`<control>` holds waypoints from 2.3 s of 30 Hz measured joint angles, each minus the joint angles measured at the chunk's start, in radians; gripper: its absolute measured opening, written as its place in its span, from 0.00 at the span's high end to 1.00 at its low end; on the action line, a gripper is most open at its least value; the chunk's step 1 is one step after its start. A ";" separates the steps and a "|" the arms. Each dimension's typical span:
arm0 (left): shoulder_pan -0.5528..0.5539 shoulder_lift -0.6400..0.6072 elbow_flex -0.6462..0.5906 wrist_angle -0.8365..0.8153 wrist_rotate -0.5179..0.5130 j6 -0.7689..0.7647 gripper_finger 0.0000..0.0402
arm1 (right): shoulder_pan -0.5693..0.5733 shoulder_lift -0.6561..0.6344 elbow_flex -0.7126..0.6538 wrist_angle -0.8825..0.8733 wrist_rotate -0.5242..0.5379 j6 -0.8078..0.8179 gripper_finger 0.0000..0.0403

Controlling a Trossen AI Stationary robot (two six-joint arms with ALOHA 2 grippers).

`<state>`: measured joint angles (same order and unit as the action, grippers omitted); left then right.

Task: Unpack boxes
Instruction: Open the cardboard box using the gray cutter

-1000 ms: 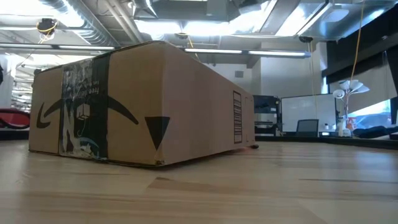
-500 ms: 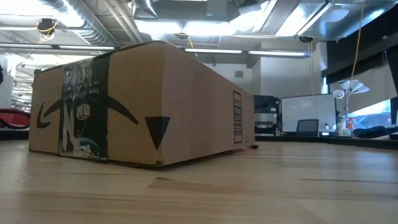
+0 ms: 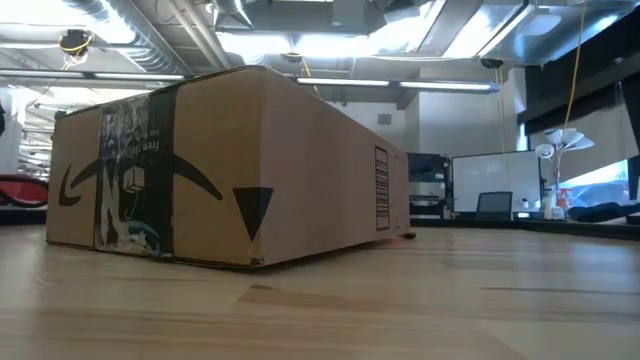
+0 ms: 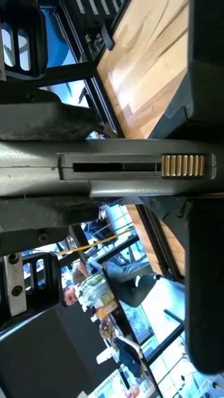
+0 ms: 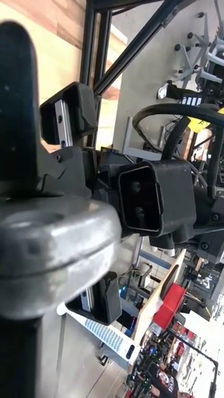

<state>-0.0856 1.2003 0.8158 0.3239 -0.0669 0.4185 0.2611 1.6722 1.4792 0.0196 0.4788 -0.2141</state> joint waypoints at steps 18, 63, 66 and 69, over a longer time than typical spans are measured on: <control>-0.017 -0.004 0.002 -0.056 -0.006 -0.014 0.76 | 0.002 0.003 -0.002 -0.034 0.025 0.004 0.84; -0.338 -0.211 -0.210 -0.776 -0.044 -0.646 0.51 | -0.004 0.001 -0.002 -0.636 0.069 0.457 0.84; -0.384 -0.211 -0.212 -0.779 -0.053 -0.695 0.51 | -0.021 0.002 -0.002 -0.664 0.091 0.460 0.84; -0.423 -0.210 -0.212 -0.784 -0.057 -0.733 0.51 | -0.044 0.014 -0.002 -0.709 0.098 0.475 0.84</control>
<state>-0.5085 0.9901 0.6033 -0.4598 -0.1235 -0.3148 0.2174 1.6859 1.4773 -0.6892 0.5767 0.2608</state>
